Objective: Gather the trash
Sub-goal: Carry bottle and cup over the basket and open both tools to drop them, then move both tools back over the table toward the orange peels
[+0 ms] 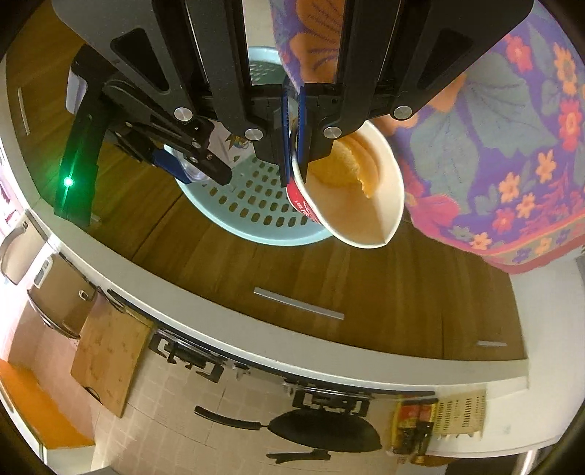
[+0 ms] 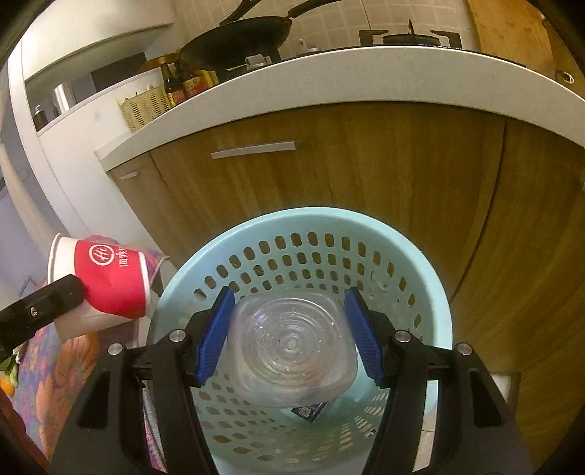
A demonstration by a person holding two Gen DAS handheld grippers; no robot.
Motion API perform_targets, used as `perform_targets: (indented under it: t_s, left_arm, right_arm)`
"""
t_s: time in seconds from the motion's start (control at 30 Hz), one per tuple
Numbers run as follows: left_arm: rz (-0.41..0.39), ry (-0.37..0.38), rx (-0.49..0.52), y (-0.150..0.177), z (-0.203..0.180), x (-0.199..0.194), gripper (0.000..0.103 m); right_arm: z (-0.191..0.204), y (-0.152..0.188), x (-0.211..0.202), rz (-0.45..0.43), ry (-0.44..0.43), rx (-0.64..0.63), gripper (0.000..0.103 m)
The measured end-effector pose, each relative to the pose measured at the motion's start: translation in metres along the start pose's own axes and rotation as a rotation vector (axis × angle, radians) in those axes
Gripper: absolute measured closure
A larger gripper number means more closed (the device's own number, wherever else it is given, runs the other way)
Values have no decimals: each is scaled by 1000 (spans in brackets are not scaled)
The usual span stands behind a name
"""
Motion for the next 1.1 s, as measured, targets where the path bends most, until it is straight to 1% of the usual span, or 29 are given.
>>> perform_targets:
  t_s: [0.17,0.33,0.53,0.67,0.77,0.8,1.0,1.07,1.1]
  left_arm:
    - [-5,10,22,-6,-7,1,102]
    - [-24,3,41,-9,-9,-4,102]
    - [-76,-9,51,-14,-7,-23,102]
    - [-86,-3,55,-21,-11,-25,102]
    - [-76,6,67,-23,-18,-16,102]
    - [-67,10,69,-23,-21,-11,102]
    - [7,33,64,-17,-26,21,100]
    - [46,38,67,-13,-27,31,80]
    - [66,36,60,-11,-27,36,64]
  right_arm:
    - [-3,-6,1,-14,4,13,45]
    - [-7,-18,-7,-65,38,3,45]
    - [-10,-26,3,-62,26,27,44]
    - [-8,-28,13,-42,10,44,44]
    - [-10,-25,19,-14,-12,58,43]
    - [-12,-24,20,-5,-19,69,41]
    - [-33,-21,5,-7,-7,121,41]
    - [-37,-20,-1,-10,4,127,41]
    - [-39,-19,-4,-9,7,136,41]
Point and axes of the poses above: each gripper's, at about its wrist camera, not at the fingertips, and x roughly the way its jaws point, z to its left, y to its underside, the point moved 4 cm from there along x, roughly the way its jaws point, and after that the axes turned 4 degrees about -y, right-handed, at the moved point
